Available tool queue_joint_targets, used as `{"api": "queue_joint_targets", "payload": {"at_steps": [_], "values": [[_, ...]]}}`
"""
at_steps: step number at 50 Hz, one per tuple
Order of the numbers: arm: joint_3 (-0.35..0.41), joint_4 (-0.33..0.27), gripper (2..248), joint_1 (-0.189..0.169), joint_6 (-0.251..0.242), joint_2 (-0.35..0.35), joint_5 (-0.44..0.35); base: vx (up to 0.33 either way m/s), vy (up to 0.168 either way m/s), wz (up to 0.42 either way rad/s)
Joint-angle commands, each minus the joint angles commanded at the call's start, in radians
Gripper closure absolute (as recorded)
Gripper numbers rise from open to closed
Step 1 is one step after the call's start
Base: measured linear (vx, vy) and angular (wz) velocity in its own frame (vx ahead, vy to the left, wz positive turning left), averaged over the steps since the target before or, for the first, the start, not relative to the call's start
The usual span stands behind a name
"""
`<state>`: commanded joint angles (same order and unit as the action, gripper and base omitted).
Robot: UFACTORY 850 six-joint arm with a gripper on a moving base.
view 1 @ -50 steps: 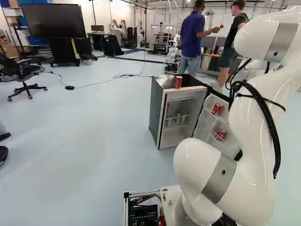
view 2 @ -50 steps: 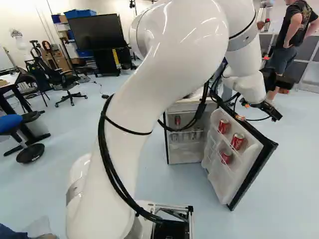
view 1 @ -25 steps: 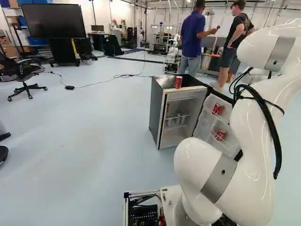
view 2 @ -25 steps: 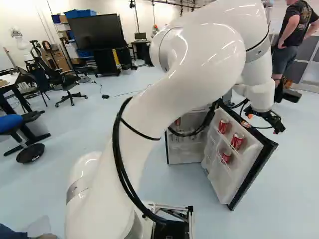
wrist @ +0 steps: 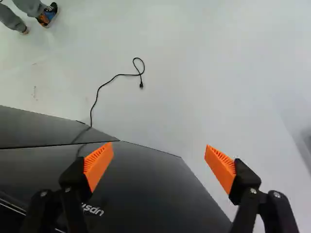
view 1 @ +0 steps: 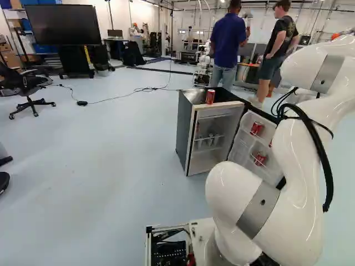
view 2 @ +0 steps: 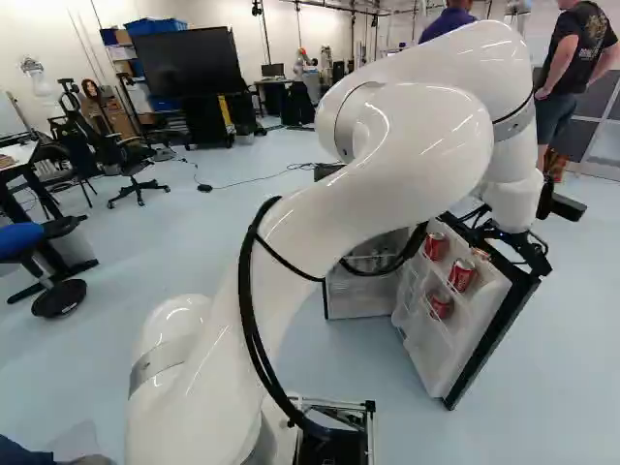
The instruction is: Grab a drink from the fridge
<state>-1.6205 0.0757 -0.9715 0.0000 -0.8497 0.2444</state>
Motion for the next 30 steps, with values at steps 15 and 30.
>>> {"api": "queue_joint_targets", "payload": {"at_steps": [15,30], "values": [[0.072,0.0,3,0.008,0.0,0.041,0.0,0.0,0.0,0.0],[0.163,0.0,3,0.018,0.0,0.101,0.0,0.0,0.0,0.0]]}}
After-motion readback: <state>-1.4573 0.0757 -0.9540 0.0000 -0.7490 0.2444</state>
